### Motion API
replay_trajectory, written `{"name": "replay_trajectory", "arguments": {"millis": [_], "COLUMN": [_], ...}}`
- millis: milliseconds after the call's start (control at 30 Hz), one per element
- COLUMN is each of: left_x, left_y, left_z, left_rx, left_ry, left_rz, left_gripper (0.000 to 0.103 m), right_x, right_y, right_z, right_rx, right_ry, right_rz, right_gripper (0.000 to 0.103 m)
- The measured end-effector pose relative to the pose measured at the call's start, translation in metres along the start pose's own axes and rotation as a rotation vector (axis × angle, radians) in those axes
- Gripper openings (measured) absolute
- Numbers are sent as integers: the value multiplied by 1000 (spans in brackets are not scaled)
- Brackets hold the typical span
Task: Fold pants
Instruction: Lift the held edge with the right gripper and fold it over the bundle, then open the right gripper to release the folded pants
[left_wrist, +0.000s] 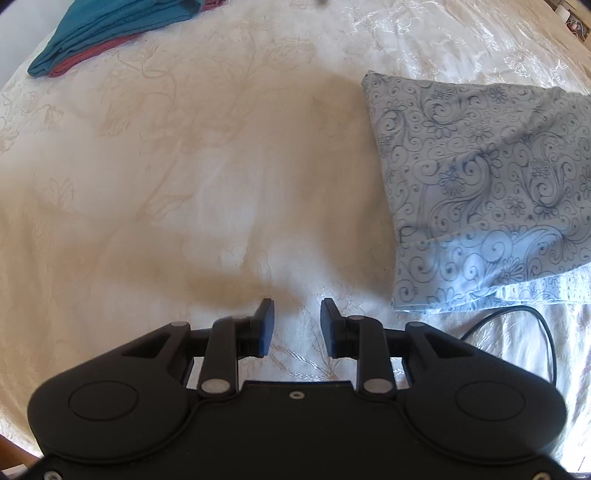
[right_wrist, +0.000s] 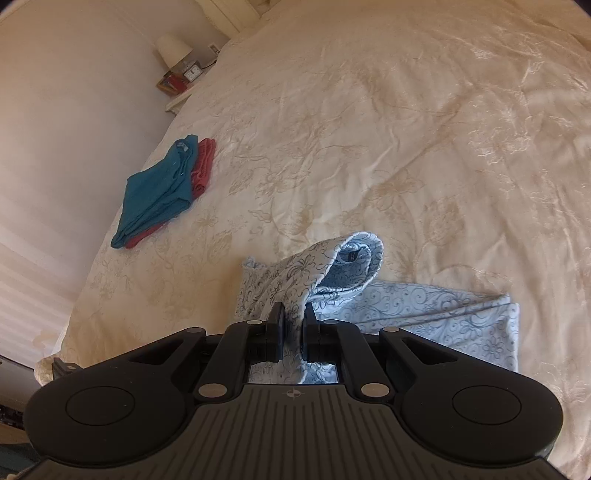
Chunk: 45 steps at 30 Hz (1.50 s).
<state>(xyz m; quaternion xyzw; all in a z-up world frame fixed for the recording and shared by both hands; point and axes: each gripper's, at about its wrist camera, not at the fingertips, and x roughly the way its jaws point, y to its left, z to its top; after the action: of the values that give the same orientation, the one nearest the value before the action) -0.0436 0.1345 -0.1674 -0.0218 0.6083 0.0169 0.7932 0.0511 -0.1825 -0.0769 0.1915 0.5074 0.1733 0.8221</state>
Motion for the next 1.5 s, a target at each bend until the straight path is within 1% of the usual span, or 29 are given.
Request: {"name": "replay_trajectory", "arguments": {"millis": [100,167,233,333,433,500,567,633,733,833,933,1000,1033,1100,1133,1167,1200,1233,1300,1367,1500], "left_x": [-7,-9,-12,-8,-1,3,-1,-1,2,3,3,1,1,1,1,1,2,3,5,9,13], "left_y": [-10,-16,-21,-31,-40,-46,-45,-47,-51,-50,-51,-51,-51,-49,-47,-46,-46,-45,-43,-44,-45], "left_z": [5,6,11,22,32,36,31,29,29,29,32,33,34,36,36,37,38,39,41,43,43], "left_rx": [19,36,48,61,65,62,63,67,65,51,52,62,63,62,60,60,63,64,58,60,47], "left_ry": [-13,-23,-35,-51,-54,-49,-45,-40,-29,-19,-16,-19,-20,-18,-19,-19,-17,-14,-11,-2,19], "left_rz": [-17,-19,-26,-24,-25,-33,-44,-51,-55,-78,-89,-89,-89,-97,-97,-92,-93,-97,-103,-101,-106], "left_gripper": [37,37,37,37,37,37,37,38,38,38,38,38,39,47,51,51,51,52,52,52,52], "right_x": [8,16,21,25,14,6,8,12,18,19,20,16,14,18,23,28,29,27,19,13,8], "right_y": [-21,-34,-42,-43,-40,-42,-55,-67,-71,-75,-76,-73,-73,-76,-81,-85,-87,-86,-83,-74,-64], "right_z": [-4,-8,-11,-14,-17,-20,-22,-25,-28,-29,-31,-32,-33,-35,-36,-37,-37,-37,-35,-31,-21], "right_rx": [-1,8,12,4,-19,-30,4,31,18,33,38,35,18,10,19,25,27,32,48,37,1], "right_ry": [30,58,76,78,57,45,63,84,108,107,116,93,88,103,124,144,148,131,87,44,9], "right_rz": [-128,-192,-222,-223,-214,-256,-288,-274,-276,-268,-281,-269,-286,-318,-327,-344,-365,-378,-365,-367,-394], "right_gripper": [9,9,9,9,9,9,9,9,10,10,10,10,10,10,12,14,20,21,21,21,21]}}
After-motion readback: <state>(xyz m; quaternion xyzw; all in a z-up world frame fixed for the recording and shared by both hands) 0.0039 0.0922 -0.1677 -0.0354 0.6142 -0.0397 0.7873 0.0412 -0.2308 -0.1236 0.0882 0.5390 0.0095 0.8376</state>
